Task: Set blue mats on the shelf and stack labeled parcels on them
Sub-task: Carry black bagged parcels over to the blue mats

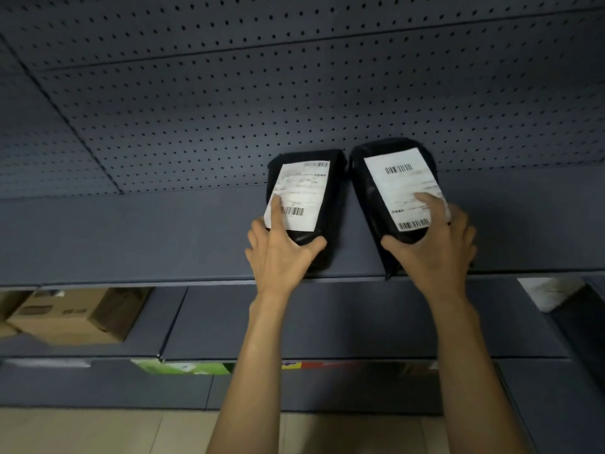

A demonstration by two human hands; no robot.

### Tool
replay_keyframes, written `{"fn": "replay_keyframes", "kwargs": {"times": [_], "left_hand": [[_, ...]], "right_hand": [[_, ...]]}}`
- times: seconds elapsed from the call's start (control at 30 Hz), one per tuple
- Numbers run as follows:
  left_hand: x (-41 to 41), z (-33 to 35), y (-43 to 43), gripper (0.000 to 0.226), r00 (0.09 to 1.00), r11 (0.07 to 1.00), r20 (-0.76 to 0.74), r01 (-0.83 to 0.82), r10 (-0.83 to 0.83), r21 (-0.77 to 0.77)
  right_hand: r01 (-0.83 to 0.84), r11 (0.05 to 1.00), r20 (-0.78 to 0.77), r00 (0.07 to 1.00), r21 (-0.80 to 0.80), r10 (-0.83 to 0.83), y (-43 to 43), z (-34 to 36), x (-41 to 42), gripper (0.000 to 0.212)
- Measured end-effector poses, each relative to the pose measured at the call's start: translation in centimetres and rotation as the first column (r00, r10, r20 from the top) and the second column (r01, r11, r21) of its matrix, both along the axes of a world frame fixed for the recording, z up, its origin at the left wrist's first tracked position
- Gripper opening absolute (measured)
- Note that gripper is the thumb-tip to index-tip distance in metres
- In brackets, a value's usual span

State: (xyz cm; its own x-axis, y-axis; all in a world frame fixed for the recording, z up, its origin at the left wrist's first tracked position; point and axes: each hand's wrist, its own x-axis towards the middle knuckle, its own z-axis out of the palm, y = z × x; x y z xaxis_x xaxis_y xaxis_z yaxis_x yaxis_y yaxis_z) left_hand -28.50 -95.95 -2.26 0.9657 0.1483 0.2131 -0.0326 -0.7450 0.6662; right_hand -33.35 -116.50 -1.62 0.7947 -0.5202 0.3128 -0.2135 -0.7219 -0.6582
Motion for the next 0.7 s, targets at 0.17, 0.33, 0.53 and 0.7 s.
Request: {"fn": "replay_keyframes", "kwargs": {"times": [0.17,0.33,0.53,0.7], "left_hand": [[-0.9,1.5,7.5,0.114,0.966,0.983,0.187,-0.18,0.181,-0.026],[-2.6,3.0,18.1,0.116,0.894,0.937,0.29,-0.347,0.341,-0.034],[-6.6,4.1,35.3,0.116,0.776,0.835,0.344,-0.549,0.529,-0.046],[-11.4,4.0,48.5,0.115,0.662,0.721,0.349,-0.691,0.663,-0.058]], "right_hand": [[-0.156,0.987,0.11,0.981,-0.037,0.159,8.0,2.4,2.2,0.085],[-0.304,0.953,0.185,0.937,0.008,0.297,19.1,3.6,4.1,0.083],[-0.551,0.834,0.238,0.814,0.03,0.53,36.9,4.8,5.1,0.082],[-0.722,0.69,0.269,0.675,0.05,0.687,52.0,4.7,4.0,0.08]]}}
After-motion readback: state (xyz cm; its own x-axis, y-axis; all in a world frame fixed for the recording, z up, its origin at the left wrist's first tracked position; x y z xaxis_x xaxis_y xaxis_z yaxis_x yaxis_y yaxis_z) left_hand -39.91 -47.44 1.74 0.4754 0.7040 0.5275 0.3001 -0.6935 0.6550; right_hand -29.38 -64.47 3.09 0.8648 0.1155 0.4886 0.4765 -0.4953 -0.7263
